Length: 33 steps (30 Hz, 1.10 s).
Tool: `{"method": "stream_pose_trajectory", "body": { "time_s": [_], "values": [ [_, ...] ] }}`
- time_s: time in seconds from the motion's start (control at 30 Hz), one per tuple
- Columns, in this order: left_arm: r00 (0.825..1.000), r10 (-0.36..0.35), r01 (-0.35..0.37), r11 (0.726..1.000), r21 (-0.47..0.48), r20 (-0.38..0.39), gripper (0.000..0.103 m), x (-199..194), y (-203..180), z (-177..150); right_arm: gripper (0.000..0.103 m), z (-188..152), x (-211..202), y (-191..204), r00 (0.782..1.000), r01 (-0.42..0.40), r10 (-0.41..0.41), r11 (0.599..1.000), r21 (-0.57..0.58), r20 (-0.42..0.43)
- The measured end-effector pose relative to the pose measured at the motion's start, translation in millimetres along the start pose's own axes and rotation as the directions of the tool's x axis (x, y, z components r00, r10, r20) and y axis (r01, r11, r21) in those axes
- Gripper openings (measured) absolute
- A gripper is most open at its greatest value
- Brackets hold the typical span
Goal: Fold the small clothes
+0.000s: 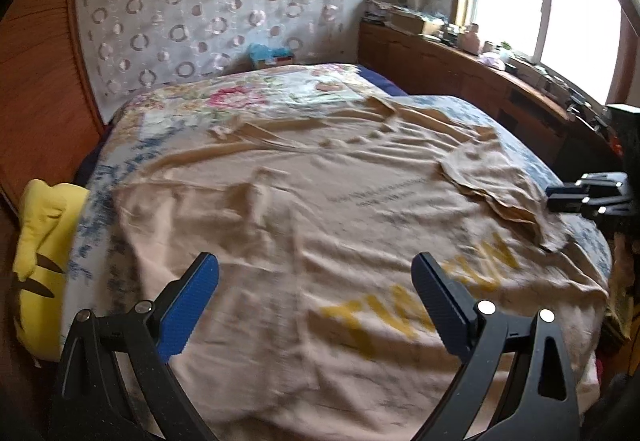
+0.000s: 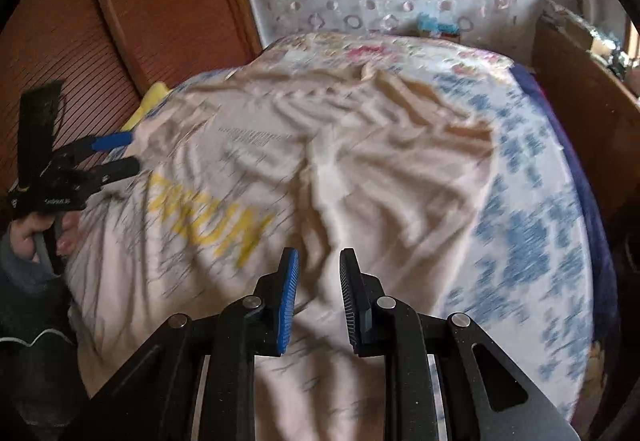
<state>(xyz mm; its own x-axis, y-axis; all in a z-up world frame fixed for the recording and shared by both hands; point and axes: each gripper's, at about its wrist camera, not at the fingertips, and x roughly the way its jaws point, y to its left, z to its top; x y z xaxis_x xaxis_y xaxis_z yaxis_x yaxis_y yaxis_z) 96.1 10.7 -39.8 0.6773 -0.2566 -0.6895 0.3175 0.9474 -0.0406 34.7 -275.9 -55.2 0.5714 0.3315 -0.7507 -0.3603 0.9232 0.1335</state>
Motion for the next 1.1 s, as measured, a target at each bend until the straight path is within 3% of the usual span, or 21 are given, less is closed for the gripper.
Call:
{"method": "stream_pose_trajectory", "body": {
  "time_s": [0.03, 0.1, 0.37, 0.77, 0.97, 1.1],
  "values": [
    [1.0, 0.012, -0.012, 1.0, -0.004, -0.001, 0.098, 2, 6, 2, 0.033, 5, 0, -6, 1.0, 0.017, -0.017, 1.0, -0.001, 0.011],
    [0.999, 0.042, -0.042, 0.999, -0.012, -0.006, 0.098, 6, 18, 6, 0.037, 13, 2, -17, 0.998, 0.06, -0.06, 0.998, -0.009, 0.032],
    [0.994, 0.109, -0.11, 0.993, -0.052, -0.033, 0.097, 28, 66, 18, 0.037, 44, 47, -78, 0.992, 0.121, -0.123, 0.99, 0.069, 0.027],
    [0.989, 0.119, -0.132, 0.979, -0.156, -0.091, 0.07, 58, 137, 32, 0.039, 85, 97, -100, 0.993, 0.115, -0.114, 0.992, 0.057, -0.019],
    [0.981, 0.149, -0.168, 0.973, -0.161, -0.128, 0.064, 75, 154, 32, 0.04, 91, 97, -99, 0.985, 0.171, -0.17, 0.985, 0.013, -0.021],
    [0.98, 0.144, -0.167, 0.97, -0.176, -0.139, 0.055, 82, 162, 33, 0.041, 85, 94, -98, 0.983, 0.182, -0.182, 0.983, 0.007, -0.016]
  ]
}}
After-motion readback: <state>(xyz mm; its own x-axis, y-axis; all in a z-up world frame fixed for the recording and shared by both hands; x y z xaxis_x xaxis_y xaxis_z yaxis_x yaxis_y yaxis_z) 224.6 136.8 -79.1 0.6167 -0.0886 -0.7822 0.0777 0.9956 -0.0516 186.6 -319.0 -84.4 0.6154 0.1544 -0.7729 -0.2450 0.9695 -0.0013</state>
